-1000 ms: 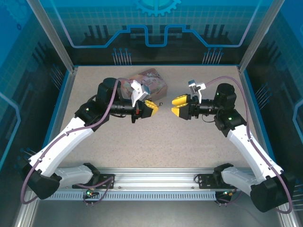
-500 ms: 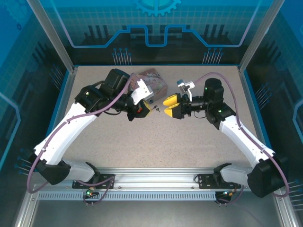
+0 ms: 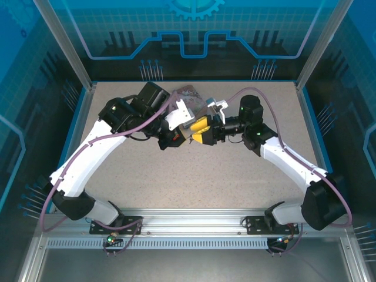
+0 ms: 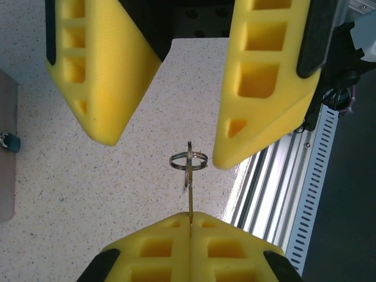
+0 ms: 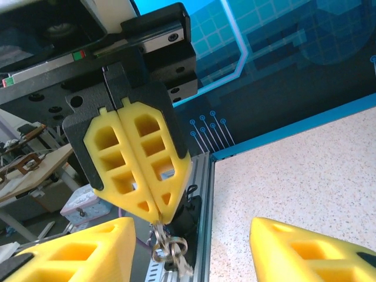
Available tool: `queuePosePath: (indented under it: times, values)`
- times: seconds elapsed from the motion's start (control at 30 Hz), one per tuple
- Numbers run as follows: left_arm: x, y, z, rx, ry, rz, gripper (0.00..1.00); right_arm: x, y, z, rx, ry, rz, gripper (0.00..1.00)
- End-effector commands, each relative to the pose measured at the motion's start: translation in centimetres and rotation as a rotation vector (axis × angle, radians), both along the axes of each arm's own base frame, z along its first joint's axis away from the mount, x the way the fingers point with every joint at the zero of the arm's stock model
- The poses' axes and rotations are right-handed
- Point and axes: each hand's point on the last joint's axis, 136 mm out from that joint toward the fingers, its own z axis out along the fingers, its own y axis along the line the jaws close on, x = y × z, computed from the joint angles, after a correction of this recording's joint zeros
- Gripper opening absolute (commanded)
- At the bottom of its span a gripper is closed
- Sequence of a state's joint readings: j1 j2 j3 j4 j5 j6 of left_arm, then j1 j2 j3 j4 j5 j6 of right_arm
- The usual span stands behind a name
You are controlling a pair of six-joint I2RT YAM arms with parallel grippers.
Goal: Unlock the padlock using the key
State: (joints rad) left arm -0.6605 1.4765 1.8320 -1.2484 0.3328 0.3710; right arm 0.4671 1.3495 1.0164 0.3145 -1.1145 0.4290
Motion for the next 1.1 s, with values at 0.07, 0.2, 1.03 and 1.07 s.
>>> queuePosePath:
  times: [0.07, 0.2, 1.03, 1.07]
  values:
    - [0.0, 0.0, 0.2, 0.027, -0.012, -0.009, 0.0, -0.5, 0.7, 0.8, 0.018, -0.037, 0.029, 0.49]
    - [0.1, -0.1, 0.2, 0.027, -0.019, -0.009, 0.0, -0.7, 0.6, 0.4, 0.013, -0.026, 0.033, 0.43]
    - [0.4, 0.1, 0.9, 0.013, -0.06, 0.003, 0.0, -1.6, -0.5, -0.7, -0.037, 0.013, 0.007, 0.0]
    - [0.5, 0.1, 1.2, 0.003, -0.075, 0.006, 0.03, -1.6, -0.5, -0.7, -0.037, 0.014, 0.006, 0.0]
